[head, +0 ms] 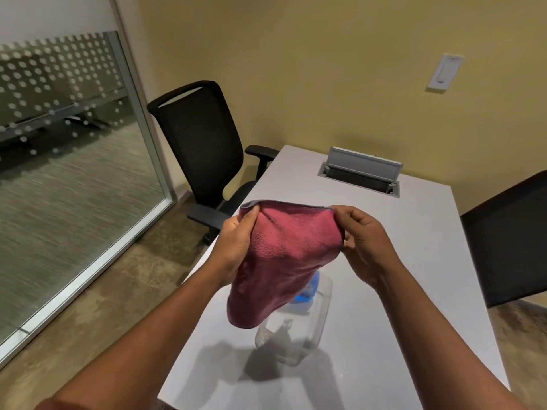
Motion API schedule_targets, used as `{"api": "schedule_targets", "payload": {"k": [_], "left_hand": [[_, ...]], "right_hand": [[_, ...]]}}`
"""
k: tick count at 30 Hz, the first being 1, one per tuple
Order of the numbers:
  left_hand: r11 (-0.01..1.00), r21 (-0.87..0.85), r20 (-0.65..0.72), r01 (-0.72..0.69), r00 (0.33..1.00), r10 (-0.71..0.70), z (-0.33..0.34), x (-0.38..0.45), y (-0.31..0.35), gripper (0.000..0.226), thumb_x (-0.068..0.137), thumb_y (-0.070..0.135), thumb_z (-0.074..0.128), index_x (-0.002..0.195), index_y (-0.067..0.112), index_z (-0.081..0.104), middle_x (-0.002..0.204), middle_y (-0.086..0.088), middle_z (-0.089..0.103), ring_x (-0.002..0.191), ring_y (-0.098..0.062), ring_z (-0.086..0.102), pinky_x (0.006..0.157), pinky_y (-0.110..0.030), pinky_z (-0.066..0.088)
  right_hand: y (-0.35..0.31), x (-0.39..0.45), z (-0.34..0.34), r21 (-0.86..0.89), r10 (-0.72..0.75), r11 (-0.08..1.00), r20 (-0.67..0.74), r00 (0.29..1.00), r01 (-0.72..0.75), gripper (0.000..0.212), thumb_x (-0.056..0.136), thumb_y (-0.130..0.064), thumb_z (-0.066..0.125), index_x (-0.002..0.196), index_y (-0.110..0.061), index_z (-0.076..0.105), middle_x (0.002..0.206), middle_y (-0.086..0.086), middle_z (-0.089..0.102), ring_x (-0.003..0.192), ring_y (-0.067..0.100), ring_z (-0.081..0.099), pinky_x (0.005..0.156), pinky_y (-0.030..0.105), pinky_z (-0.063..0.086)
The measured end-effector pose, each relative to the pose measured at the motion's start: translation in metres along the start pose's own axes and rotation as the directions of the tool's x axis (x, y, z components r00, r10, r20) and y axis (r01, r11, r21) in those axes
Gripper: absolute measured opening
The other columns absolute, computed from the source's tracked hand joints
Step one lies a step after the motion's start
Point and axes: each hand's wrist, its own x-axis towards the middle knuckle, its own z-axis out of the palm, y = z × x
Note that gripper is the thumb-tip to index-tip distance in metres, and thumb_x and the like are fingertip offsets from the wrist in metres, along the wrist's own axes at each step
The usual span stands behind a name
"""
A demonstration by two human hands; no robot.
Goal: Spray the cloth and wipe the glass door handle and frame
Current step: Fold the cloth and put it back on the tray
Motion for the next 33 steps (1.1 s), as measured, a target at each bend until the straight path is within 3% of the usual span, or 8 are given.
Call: {"api": "schedule_targets", "payload": {"k": [3,8,13,16,19,24,28,33], "left_hand": [[0.997,0.068,0.046,-0.028,0.999,0.024,0.001,-0.002,0.009,0.041,0.092,0.057,0.057,0.092,0.018,0.073,0.072,0.006,0.069,0.069,-0.010,0.064,0.073,-0.029,0.049],[0.994,0.090,0.059,0.064,0.996,-0.069,-0.002,0.001,0.017,0.038,0.100,0.051,0.054,0.089,0.017,0.066,0.058,0.008,0.065,0.053,-0.006,0.063,0.052,-0.021,0.050],[0.961,-0.072,0.027,0.266,0.964,-0.265,-0.016,0.003,0.025,0.039,0.099,0.049,0.059,0.111,0.014,0.072,0.077,-0.003,0.078,0.066,-0.015,0.074,0.059,-0.027,0.058],[0.915,-0.183,0.038,0.360,0.932,-0.359,-0.028,0.004,0.023,0.034,0.101,0.043,0.058,0.107,0.013,0.073,0.072,-0.004,0.076,0.057,-0.014,0.071,0.052,-0.025,0.057],[0.881,-0.222,0.028,0.417,0.906,-0.421,-0.043,0.003,0.011,0.029,0.100,0.039,0.062,0.097,0.012,0.073,0.069,-0.005,0.076,0.054,-0.014,0.071,0.049,-0.024,0.056],[0.843,-0.272,0.048,0.464,0.882,-0.469,-0.059,-0.002,-0.020,0.018,0.099,0.026,0.065,0.092,0.012,0.072,0.077,-0.009,0.077,0.064,-0.016,0.074,0.059,-0.028,0.062],[0.850,-0.309,0.092,0.426,0.903,-0.419,-0.064,-0.007,-0.039,0.016,0.096,0.025,0.068,0.102,0.013,0.076,0.102,-0.013,0.078,0.084,-0.017,0.075,0.078,-0.032,0.061],[0.848,-0.309,0.163,0.430,0.903,-0.398,-0.056,-0.028,-0.070,0.057,0.082,0.050,0.074,0.128,0.017,0.070,0.113,-0.008,0.078,0.104,-0.019,0.071,0.098,-0.038,0.053]], "right_hand": [[0.032,-0.004,-0.007,0.148,0.164,0.971,0.154,0.974,-0.187,0.041,0.089,-0.036,0.065,0.117,-0.006,0.072,0.118,0.015,0.072,0.104,0.026,0.068,0.090,0.039,0.056],[0.089,-0.024,0.002,-0.078,0.349,0.936,0.305,0.886,-0.342,0.035,0.086,-0.028,0.070,0.117,-0.012,0.073,0.116,0.004,0.071,0.113,0.020,0.055,0.101,0.041,0.039],[0.096,-0.032,0.026,-0.014,0.304,0.950,0.261,0.916,-0.311,0.042,0.087,-0.027,0.069,0.119,-0.001,0.066,0.114,0.014,0.066,0.108,0.024,0.054,0.098,0.035,0.039],[0.092,-0.034,0.036,0.077,0.250,0.960,0.208,0.946,-0.271,0.038,0.093,-0.032,0.062,0.120,-0.006,0.066,0.111,0.013,0.071,0.097,0.022,0.063,0.091,0.032,0.049],[0.086,-0.035,0.045,0.024,0.230,0.972,0.100,0.968,-0.233,0.038,0.091,-0.045,0.058,0.116,-0.020,0.072,0.111,0.014,0.072,0.097,0.027,0.062,0.090,0.044,0.048],[0.078,-0.037,0.048,0.040,0.240,0.968,0.126,0.963,-0.247,0.040,0.092,-0.034,0.064,0.124,-0.012,0.066,0.121,0.011,0.072,0.107,0.024,0.067,0.100,0.038,0.051],[0.069,-0.040,0.050,0.121,0.228,0.961,0.157,0.961,-0.248,0.034,0.094,-0.010,0.063,0.128,-0.005,0.062,0.121,0.014,0.071,0.105,0.022,0.070,0.087,0.031,0.057],[0.052,-0.039,0.056,0.199,0.214,0.951,0.138,0.967,-0.239,0.039,0.088,-0.020,0.066,0.123,-0.003,0.064,0.110,0.013,0.073,0.097,0.024,0.071,0.080,0.032,0.058]]}}
